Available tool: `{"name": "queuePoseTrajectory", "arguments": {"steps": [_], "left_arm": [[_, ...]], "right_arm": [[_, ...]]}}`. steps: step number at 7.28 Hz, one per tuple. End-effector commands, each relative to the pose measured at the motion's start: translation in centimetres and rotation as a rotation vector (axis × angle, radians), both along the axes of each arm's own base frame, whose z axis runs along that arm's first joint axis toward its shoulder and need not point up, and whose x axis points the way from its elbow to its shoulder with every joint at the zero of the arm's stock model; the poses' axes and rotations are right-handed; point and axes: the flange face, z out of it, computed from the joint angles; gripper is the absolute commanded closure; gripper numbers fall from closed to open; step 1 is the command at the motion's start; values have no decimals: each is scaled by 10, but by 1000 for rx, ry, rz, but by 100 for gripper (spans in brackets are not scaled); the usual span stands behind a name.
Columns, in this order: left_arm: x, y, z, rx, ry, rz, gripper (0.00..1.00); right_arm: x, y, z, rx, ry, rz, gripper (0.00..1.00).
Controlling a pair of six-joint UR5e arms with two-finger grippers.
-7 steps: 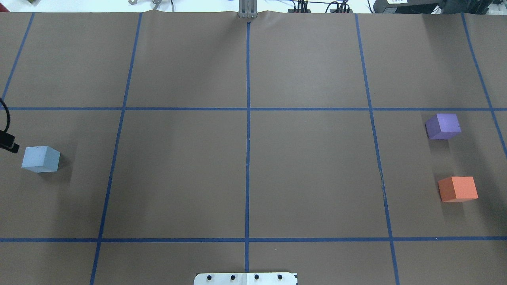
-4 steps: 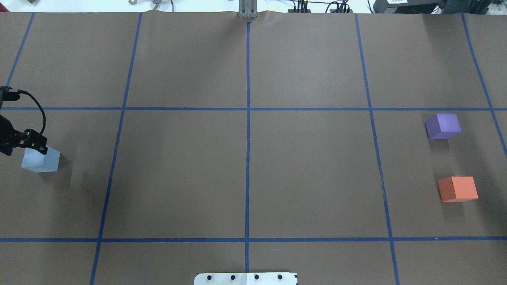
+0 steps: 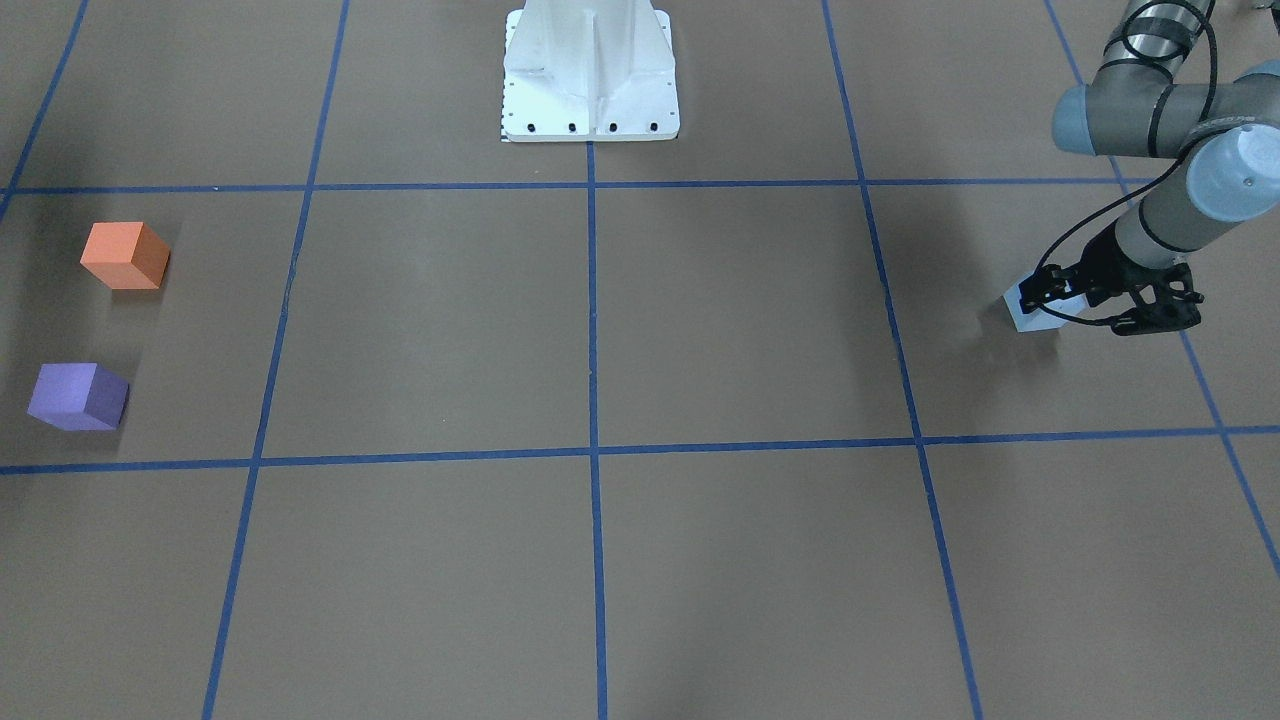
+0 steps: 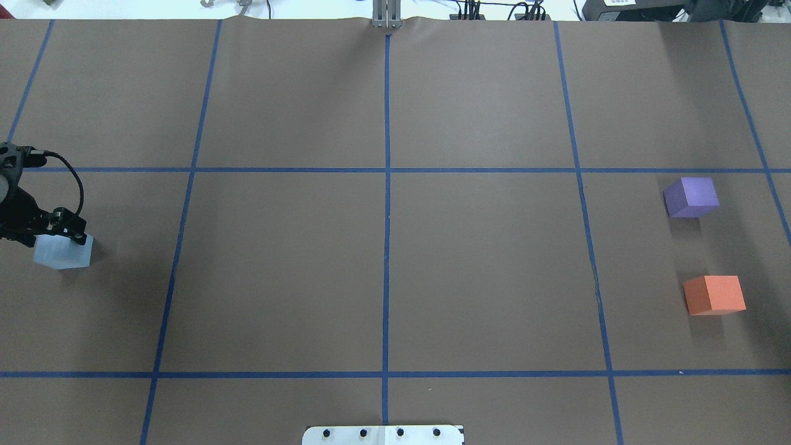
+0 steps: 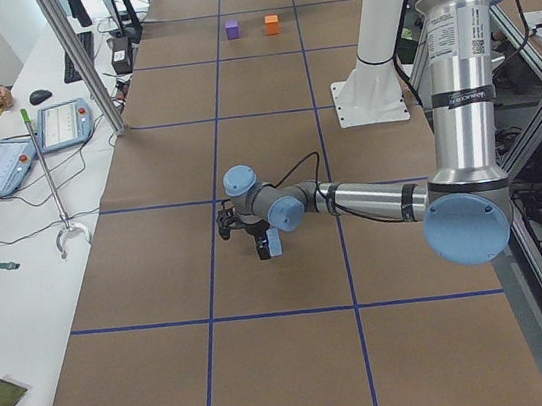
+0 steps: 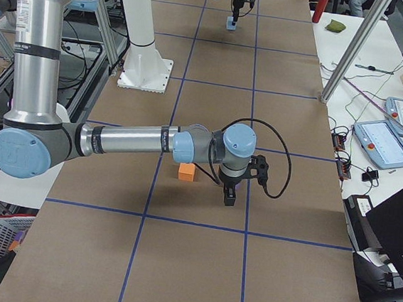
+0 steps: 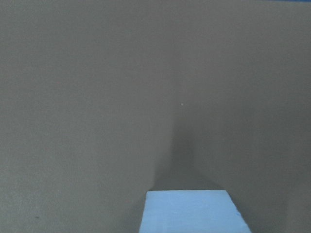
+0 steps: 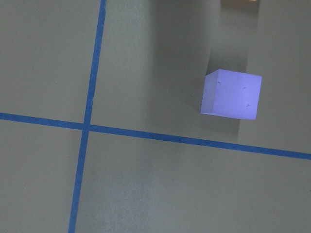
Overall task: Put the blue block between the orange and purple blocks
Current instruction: 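Lower the left gripper onto the light blue cube and close it, then carry the light blue cube with the left gripper to the table center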
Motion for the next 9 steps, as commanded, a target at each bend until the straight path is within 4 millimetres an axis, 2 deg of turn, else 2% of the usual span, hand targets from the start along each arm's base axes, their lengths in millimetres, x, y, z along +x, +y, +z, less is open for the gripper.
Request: {"name": "queuePoseTrajectory", "arguments": {"steps": [1,2,3,4,5,6,7,8,9], "left_arm": [[16,5,-3,-6,5,14,0],[19,7,-4,-5,6,21,0],[20,8,-3,-3,4,22,17],[21,8,-8,-26,13,-19,99],[26,9,-19,-28,36,-40,100],[27,12,-65,4,93,-59,100],[60,9,-147,11,189,-97,100],[108,5,-224,-63,271,-155,100],[179,26,-309,-120,333,-121,100]], "right_arm": [[-2,-1,-1,3,-1,-3,0],[-2,0,-1,0,-4,-4,0],[-3,0,0,-6,-23,-6,0],[-3,1,-3,3,-29,-10,0],[-3,1,-5,18,-30,-13,0],[-4,1,-5,24,-35,-16,0],[-6,1,-7,33,-55,-20,0],[-14,2,-9,32,-89,-37,0],[-29,1,-13,48,-101,-67,0]]}}
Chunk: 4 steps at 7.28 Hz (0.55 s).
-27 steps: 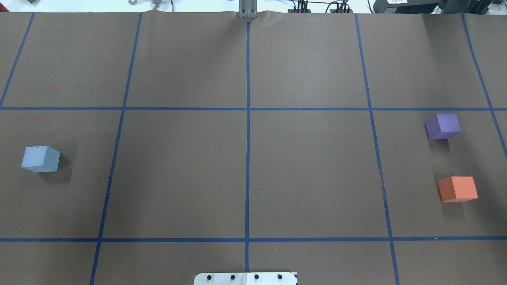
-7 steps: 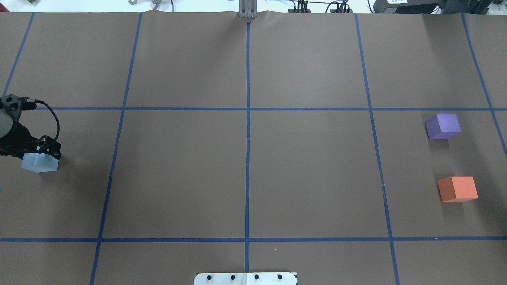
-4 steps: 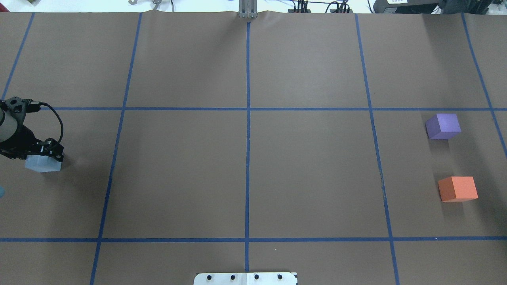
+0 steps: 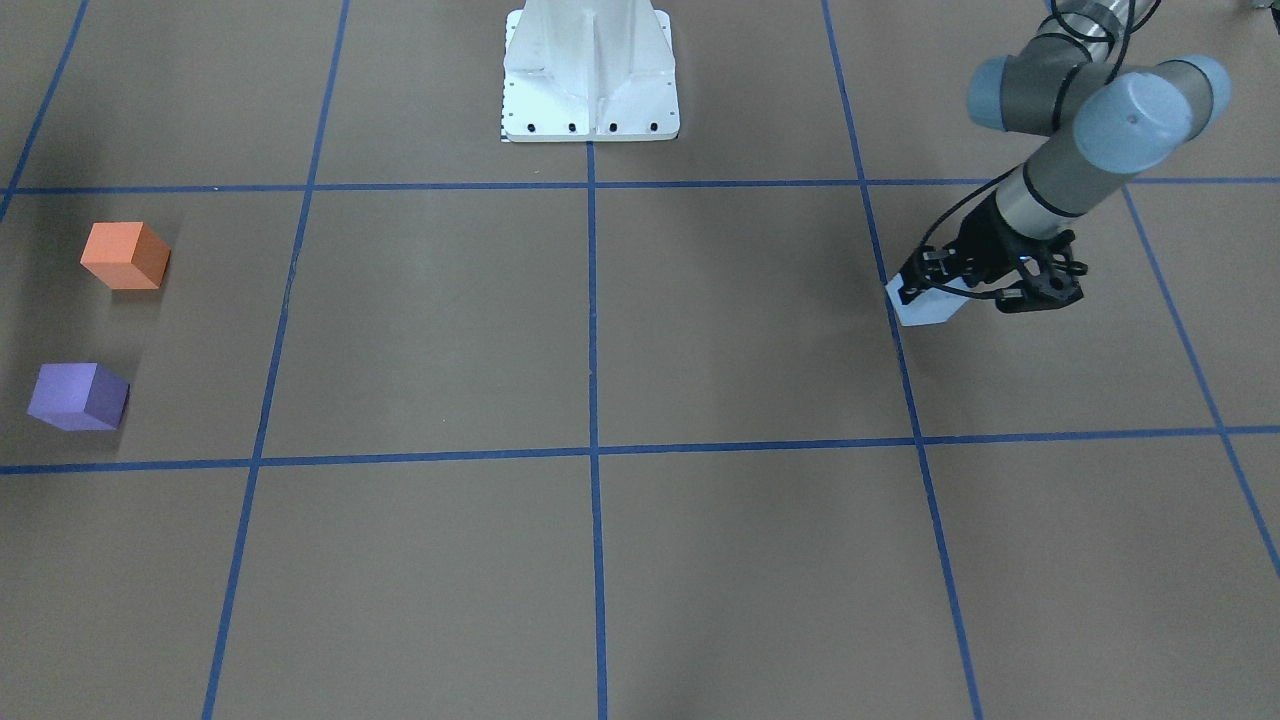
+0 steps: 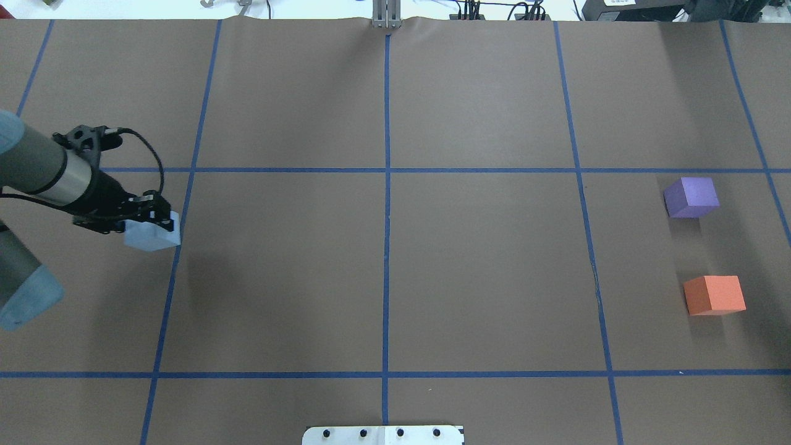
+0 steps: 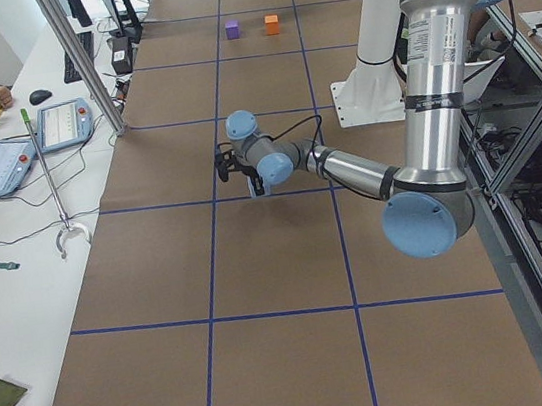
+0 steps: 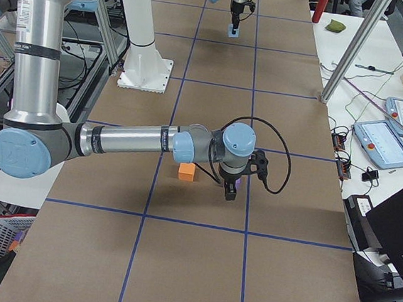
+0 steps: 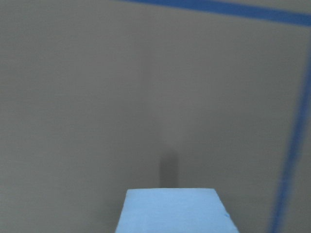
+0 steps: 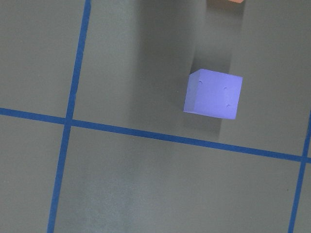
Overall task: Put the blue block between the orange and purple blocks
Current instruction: 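Carry the light blue cube with the left gripper to the table center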
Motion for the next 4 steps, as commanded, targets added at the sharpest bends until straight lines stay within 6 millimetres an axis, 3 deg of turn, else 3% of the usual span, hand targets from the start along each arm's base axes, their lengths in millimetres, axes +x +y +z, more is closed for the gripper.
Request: {"name": "queuePoseTrajectory", "arguments": {"steps": [1,2,3,4], "left_arm": [[111,26,-169,-107,84,27,100],[143,29,-215,-78,59,12,100],[187,32,-223,-42,12,-14,100],[243,18,-254,-22,-25,-30,100]], "right_arm": [[-23,2,-5,4,-59,-45,0],[-27,4,-7,3,-78,-57,0],[-31,4,-8,9,-80,-64,0],[-33,4,-10,15,-83,-69,0]]}}
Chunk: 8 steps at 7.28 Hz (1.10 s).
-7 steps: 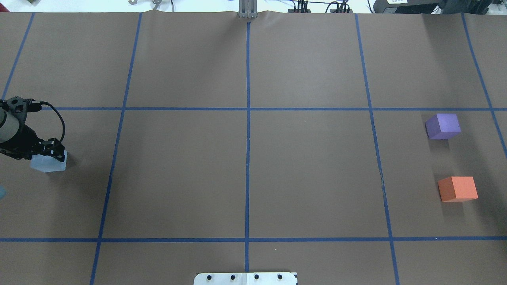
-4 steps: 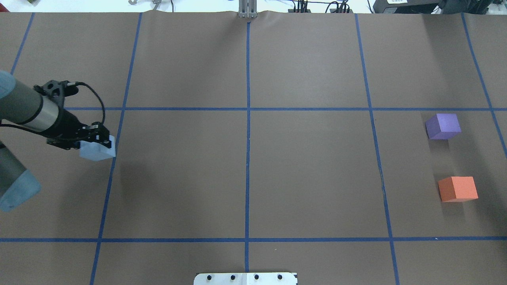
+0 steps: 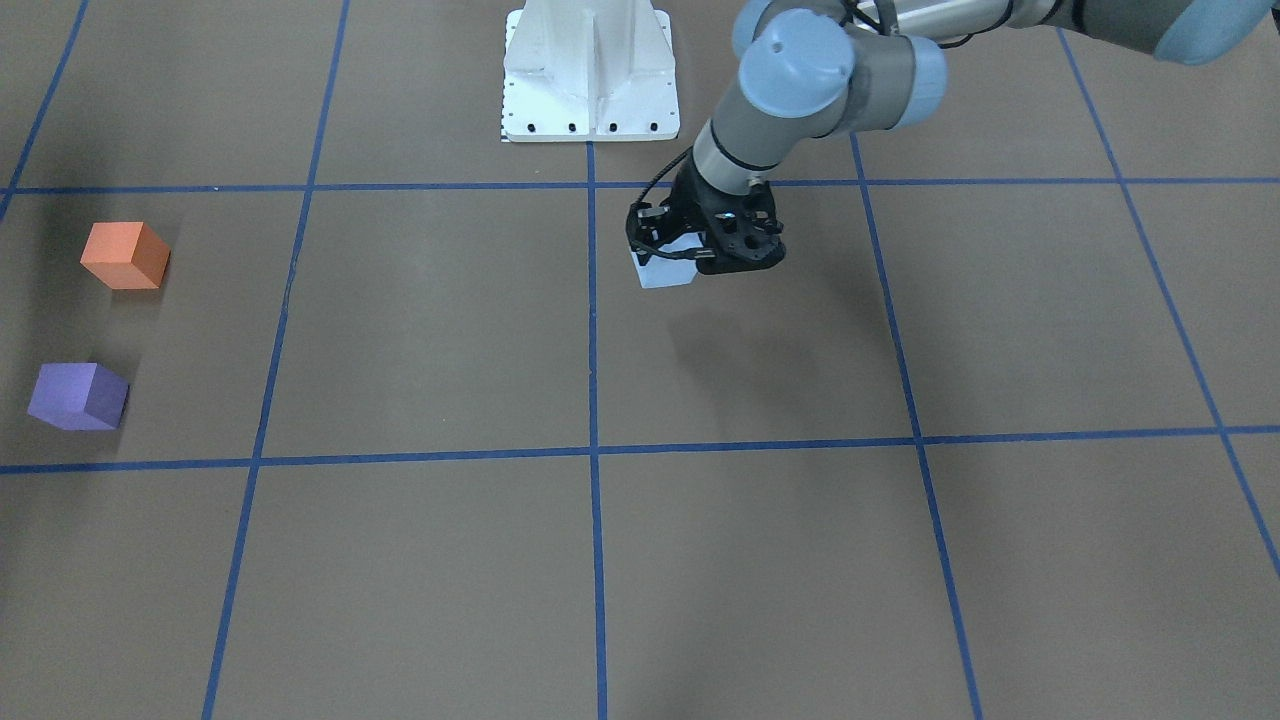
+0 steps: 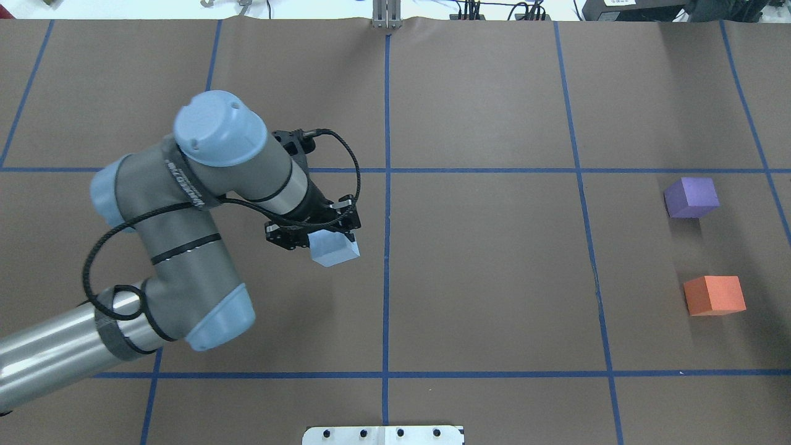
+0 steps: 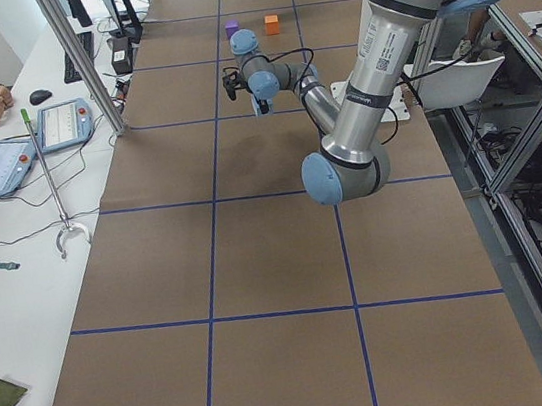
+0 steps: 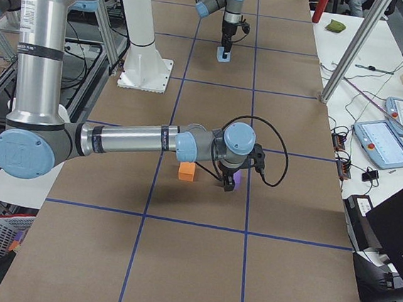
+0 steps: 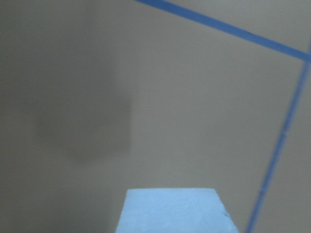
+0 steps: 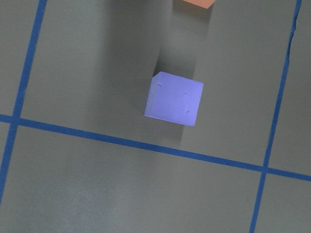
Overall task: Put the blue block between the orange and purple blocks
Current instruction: 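Carry the light blue cube with the left gripper to the table center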
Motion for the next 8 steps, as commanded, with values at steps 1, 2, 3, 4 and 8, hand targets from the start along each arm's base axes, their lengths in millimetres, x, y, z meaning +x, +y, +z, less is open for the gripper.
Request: {"name": "queuePoseTrajectory", "arguments": {"steps": [1,2,3,4,8], "left_arm": [[122,-29,-79,7,-93,-12,100],[179,-25,-107,30,-154,-25,100],[203,-3,-111,92,-179,-44,100],[215,13,-110,137,-188,-46,100],[209,17,-126,164,-190,-27,0]], "right_arm": [[-6,7,-5,5,-31,-16,0],[-8,10,-7,6,-57,-23,0],[-8,10,-7,6,-59,-24,0],[-9,10,-8,10,-61,-26,0],[-49,7,-22,66,-72,-96,0]]}}
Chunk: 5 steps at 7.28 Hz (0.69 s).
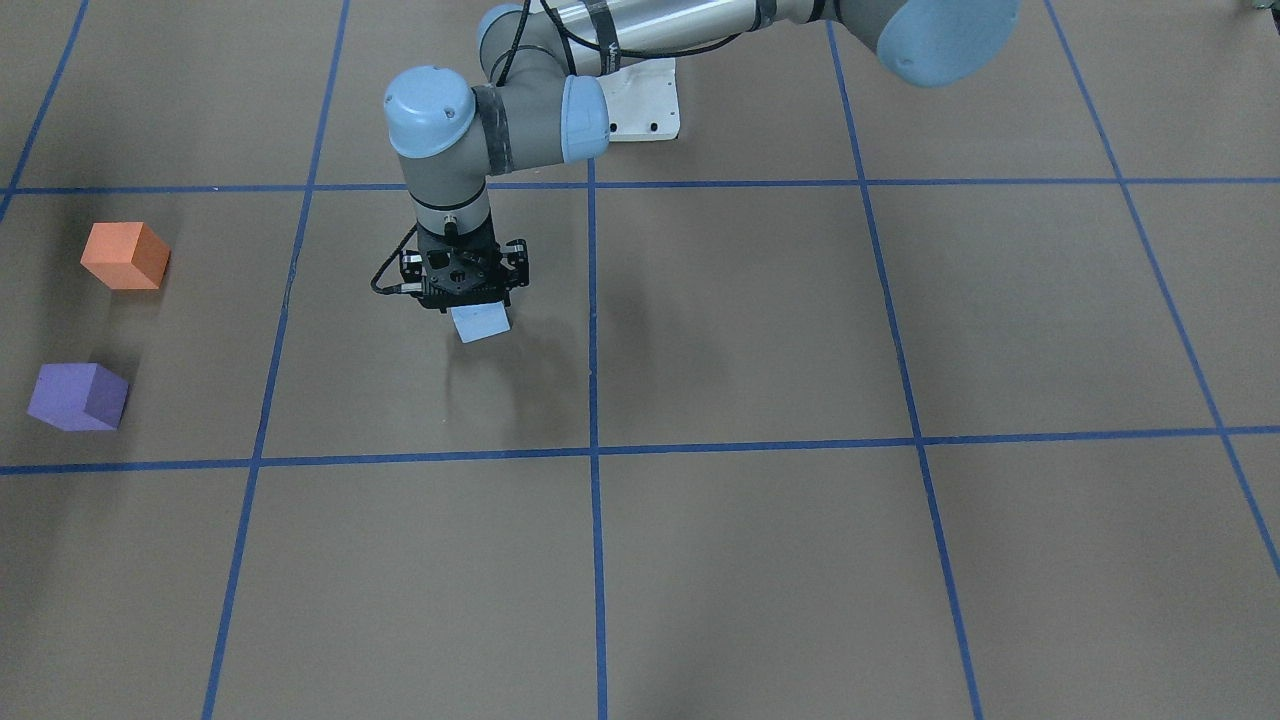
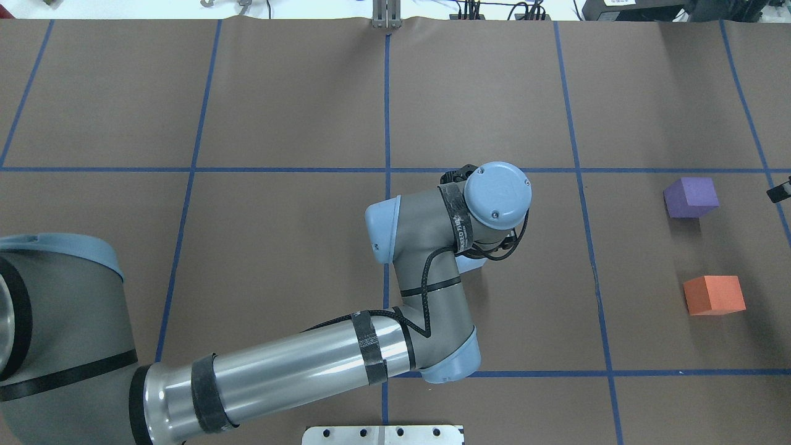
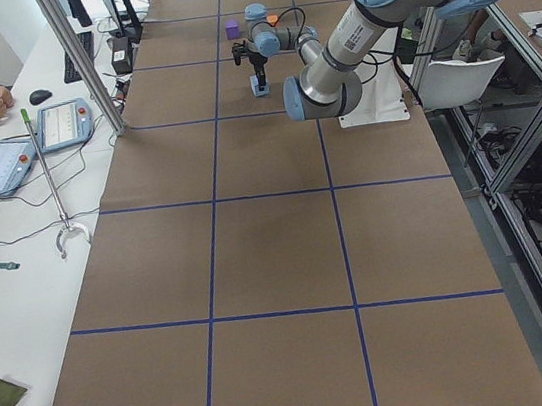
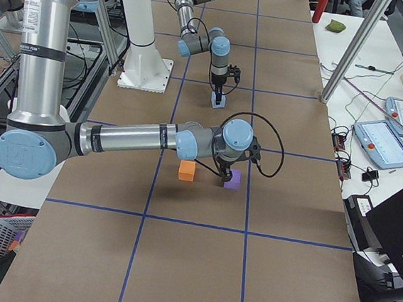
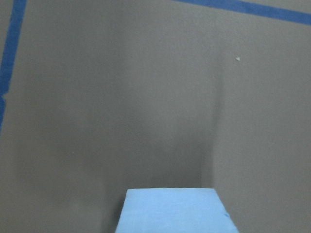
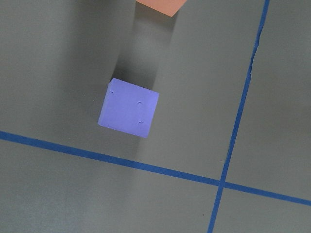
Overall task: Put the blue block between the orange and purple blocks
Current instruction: 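Carry the light blue cube with the left gripper to the table center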
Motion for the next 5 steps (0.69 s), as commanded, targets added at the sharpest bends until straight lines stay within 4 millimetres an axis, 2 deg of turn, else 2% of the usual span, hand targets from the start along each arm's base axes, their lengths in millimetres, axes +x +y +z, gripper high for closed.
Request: {"name": "queuePoseTrajectory", "arguments": {"steps": [1,2,3,4,5], "left_arm": [[-25,5,-27,2,-3,4,0],[-56,10,-49,-2,-13,-3,0],[-93,14,-61,8,-5,-8,0],[-127,19,-50,6,19,-2,0],[-168,19,-20,10,55,15,0]], "right_arm": [[-38,0,-17,8,-12,-11,0],[-65,-1,-30,-6,-7,13,0],[-104,2,-45,-51,5,46,0],[-148,6,-62,-79,14,87,0],[-203,18,-82,-143,17,155,1]]}}
